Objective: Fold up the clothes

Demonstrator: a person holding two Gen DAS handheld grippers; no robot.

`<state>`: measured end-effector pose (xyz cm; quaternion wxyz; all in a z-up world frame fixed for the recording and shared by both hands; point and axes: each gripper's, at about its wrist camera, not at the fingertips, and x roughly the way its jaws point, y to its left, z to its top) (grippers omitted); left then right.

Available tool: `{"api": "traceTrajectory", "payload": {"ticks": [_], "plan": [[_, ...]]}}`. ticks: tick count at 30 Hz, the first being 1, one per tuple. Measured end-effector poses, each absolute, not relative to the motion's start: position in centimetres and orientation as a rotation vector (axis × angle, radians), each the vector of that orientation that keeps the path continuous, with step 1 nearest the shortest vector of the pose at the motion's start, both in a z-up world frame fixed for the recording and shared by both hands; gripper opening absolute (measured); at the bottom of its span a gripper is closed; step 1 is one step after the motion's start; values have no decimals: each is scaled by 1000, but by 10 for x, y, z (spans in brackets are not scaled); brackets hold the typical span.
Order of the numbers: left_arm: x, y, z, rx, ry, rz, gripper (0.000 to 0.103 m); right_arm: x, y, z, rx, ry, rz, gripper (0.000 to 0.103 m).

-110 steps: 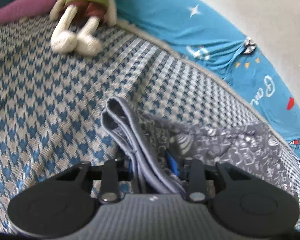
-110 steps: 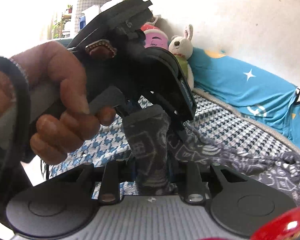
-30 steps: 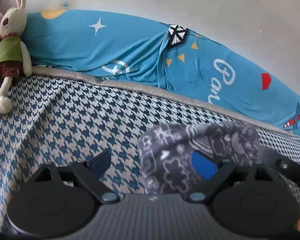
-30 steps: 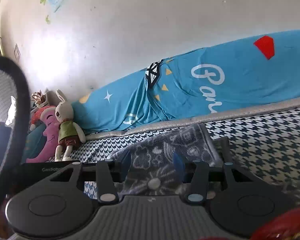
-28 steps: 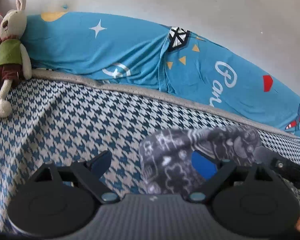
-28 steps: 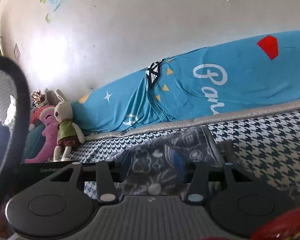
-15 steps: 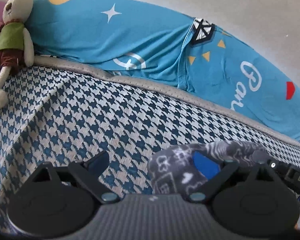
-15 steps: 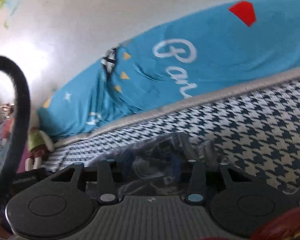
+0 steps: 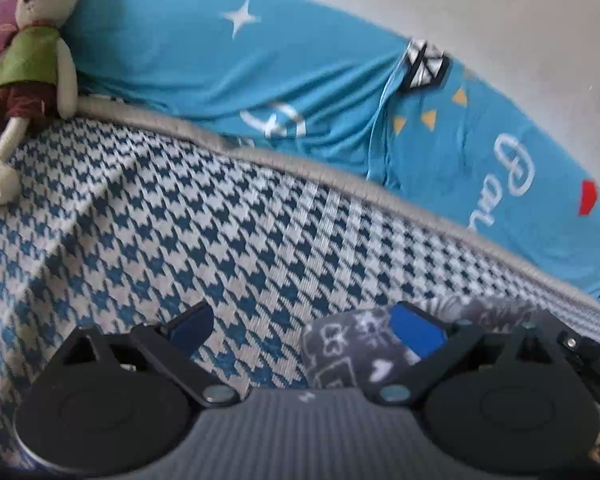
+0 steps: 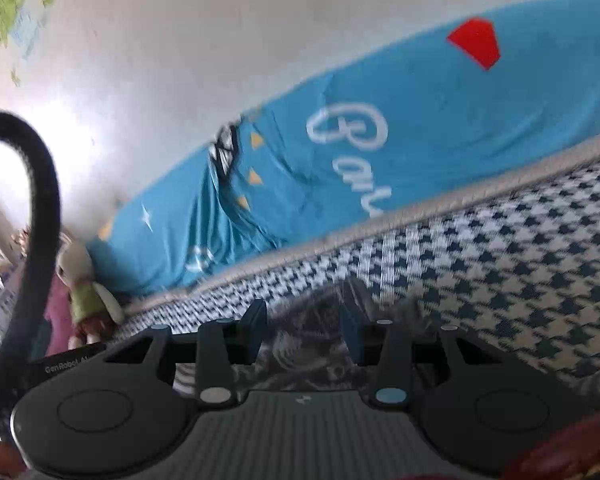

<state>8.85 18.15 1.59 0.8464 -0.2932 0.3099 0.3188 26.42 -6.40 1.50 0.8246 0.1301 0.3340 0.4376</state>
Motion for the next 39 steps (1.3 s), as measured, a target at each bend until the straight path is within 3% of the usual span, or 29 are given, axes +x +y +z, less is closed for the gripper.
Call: {"api": "traceTrajectory", "payload": {"ticks": [11, 31, 39], "plan": [[60, 131, 33, -563, 686, 590, 101, 228, -116, 27, 310, 761, 943, 42], [33, 59, -9, -491, 801, 498, 103, 239, -97, -21, 168, 878, 879, 38], [25, 50, -2, -466, 749, 462, 103, 228, -115, 4, 198, 845, 915, 42]]}}
